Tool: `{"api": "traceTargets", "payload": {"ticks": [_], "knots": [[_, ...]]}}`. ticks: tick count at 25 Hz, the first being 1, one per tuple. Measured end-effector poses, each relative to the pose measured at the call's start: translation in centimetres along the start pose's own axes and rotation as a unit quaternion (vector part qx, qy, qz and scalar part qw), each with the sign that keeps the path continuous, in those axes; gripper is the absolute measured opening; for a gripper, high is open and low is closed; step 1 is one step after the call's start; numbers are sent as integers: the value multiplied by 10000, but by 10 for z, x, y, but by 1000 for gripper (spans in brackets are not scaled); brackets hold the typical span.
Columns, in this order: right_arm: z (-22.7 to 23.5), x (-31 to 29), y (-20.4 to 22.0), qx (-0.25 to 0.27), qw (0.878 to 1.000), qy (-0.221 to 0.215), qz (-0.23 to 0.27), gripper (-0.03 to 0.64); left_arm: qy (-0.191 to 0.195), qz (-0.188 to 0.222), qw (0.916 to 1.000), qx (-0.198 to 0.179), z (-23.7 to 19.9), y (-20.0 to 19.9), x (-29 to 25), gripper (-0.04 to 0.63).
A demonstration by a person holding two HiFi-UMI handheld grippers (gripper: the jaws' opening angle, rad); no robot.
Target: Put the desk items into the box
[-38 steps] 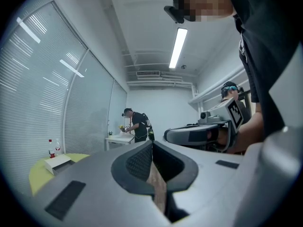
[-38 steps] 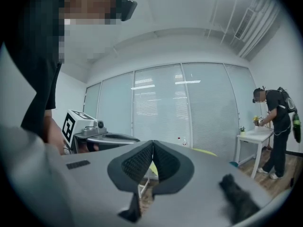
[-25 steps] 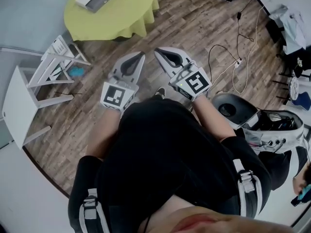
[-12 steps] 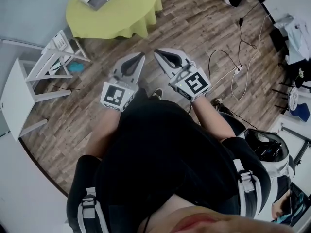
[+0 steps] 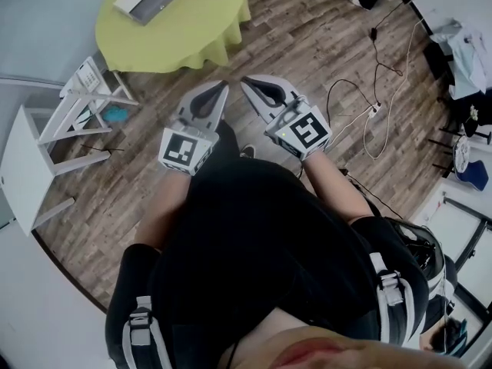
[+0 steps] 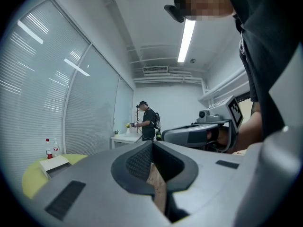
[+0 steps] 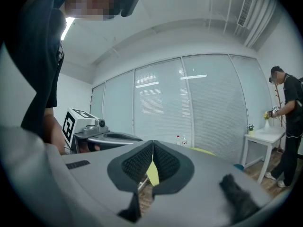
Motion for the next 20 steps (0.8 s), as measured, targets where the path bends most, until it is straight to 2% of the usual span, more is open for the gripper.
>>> {"api": "traceTargets", "payload": {"ticks": [8, 20], "knots": [[48, -46, -12, -37, 9999, 129, -106, 17, 144, -45, 9999, 13, -56, -10, -37, 14], [113, -133, -39, -58, 9996, 151, -250, 17, 158, -24, 9998, 100, -161, -28, -87, 14]]}}
Point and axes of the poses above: the fingertips, and each gripper's own axes: x backward along the fingers, z to its right, y out of its underside, the point moved 7 cm from there along x, backward along the fingers, and after that the axes turned 13 degrees about -z, right-handed, at the moved point
